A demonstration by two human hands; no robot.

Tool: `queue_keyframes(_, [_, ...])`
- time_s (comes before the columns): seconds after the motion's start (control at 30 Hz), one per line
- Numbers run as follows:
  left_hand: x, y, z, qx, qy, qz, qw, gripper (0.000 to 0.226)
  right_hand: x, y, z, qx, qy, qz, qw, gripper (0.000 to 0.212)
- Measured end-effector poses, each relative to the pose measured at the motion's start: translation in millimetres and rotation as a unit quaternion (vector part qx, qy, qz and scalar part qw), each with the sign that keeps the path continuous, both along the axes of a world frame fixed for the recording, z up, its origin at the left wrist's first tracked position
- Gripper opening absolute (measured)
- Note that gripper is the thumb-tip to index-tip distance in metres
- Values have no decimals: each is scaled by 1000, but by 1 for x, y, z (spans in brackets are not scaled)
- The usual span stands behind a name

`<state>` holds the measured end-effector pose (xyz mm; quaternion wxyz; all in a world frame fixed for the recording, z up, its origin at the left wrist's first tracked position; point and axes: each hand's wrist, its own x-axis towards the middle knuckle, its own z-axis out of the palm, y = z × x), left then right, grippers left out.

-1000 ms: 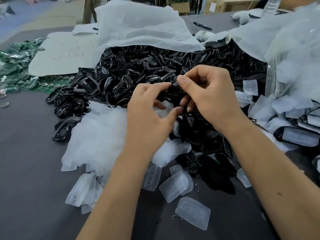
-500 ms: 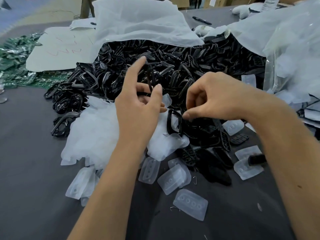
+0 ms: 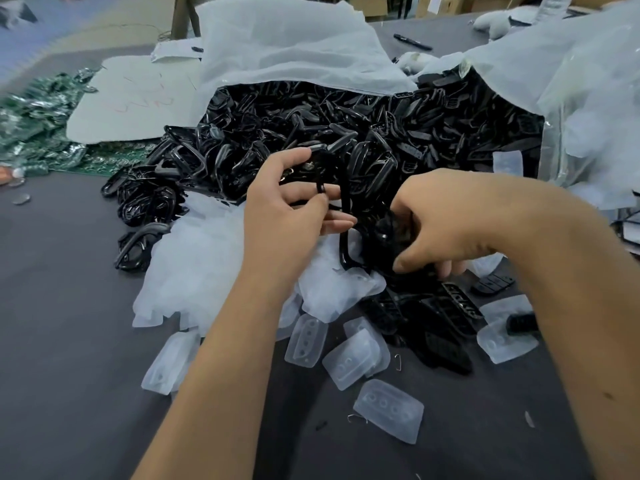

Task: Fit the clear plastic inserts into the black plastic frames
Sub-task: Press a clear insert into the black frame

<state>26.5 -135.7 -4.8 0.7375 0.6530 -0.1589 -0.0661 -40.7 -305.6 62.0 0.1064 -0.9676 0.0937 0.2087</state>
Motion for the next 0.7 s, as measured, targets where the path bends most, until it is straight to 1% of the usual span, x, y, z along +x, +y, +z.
queue_keyframes(0.07, [0, 0, 0, -3, -1, -2, 1000, 36, 0, -6, 1, 34, -18, -9, 999, 22])
queue_keyframes(0.1, [0, 0, 0, -3, -1, -5, 1000, 31, -1, -10, 2, 51, -24, -13, 998, 21])
queue_keyframes(0.23, [-1, -1, 0, 11, 5, 4, 1000, 25, -3, -29, 2, 135, -98, -18, 986, 30])
queue_keyframes(0.33, [-2, -2, 1, 24, 4, 2, 1000, 19, -3, -36, 0, 231, -175, -33, 957, 29])
queue_keyframes(0.4, [-2, -2, 2, 30, 3, 13, 999, 23, 1, -36, -3, 298, -246, -44, 921, 22])
queue_keyframes(0.47, [-1, -1, 2, 40, -7, 22, 999, 29, 5, -30, -10, 401, -288, -48, 868, 17])
queue_keyframes(0.53, [-1, -1, 2, 45, -17, 26, 999, 31, 8, -23, -23, 502, -299, -47, 810, 16])
queue_keyframes(0.57, [-1, -1, 2, 47, -17, 29, 998, 31, 9, -19, -30, 536, -302, -47, 787, 16])
queue_keyframes(0.63, [0, -2, 1, 44, -8, 37, 998, 29, 12, -14, -43, 583, -308, -48, 750, 17])
queue_keyframes(0.7, [0, -3, 0, 33, 6, 40, 999, 28, 15, -12, -52, 612, -309, -58, 726, 19])
